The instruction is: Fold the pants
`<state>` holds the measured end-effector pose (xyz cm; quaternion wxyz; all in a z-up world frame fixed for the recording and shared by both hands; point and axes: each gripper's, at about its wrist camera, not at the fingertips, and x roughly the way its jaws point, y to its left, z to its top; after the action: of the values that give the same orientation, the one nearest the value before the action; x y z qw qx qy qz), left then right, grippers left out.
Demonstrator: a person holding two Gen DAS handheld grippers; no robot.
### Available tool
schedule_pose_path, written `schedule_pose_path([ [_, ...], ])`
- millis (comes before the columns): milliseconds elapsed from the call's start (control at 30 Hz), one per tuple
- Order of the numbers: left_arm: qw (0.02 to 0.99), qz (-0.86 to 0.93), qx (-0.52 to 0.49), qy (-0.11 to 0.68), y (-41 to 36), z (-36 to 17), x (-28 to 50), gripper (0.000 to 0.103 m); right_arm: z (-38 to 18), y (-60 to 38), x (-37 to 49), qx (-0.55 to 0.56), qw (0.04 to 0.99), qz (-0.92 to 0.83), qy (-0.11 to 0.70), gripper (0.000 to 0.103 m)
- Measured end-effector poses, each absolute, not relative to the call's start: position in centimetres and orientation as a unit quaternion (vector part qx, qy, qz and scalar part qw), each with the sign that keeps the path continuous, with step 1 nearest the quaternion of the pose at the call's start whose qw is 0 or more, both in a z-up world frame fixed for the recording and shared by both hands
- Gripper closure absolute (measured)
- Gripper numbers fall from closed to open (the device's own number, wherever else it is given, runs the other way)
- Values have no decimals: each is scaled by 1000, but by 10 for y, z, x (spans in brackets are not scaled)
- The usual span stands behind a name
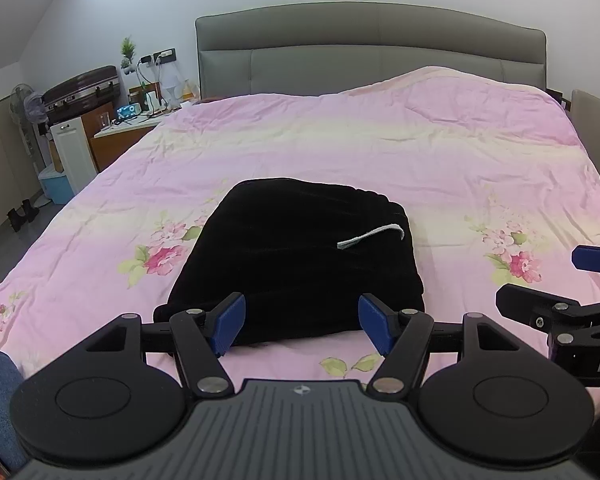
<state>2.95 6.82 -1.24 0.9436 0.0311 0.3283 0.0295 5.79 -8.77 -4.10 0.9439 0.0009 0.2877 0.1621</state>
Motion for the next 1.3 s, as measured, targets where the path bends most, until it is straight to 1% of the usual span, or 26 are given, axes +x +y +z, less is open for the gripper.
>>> schedule_pose_path([
  [1300,941,23,44,333,62,-14,29,27,-38,-94,56,4,945,162,285,5],
])
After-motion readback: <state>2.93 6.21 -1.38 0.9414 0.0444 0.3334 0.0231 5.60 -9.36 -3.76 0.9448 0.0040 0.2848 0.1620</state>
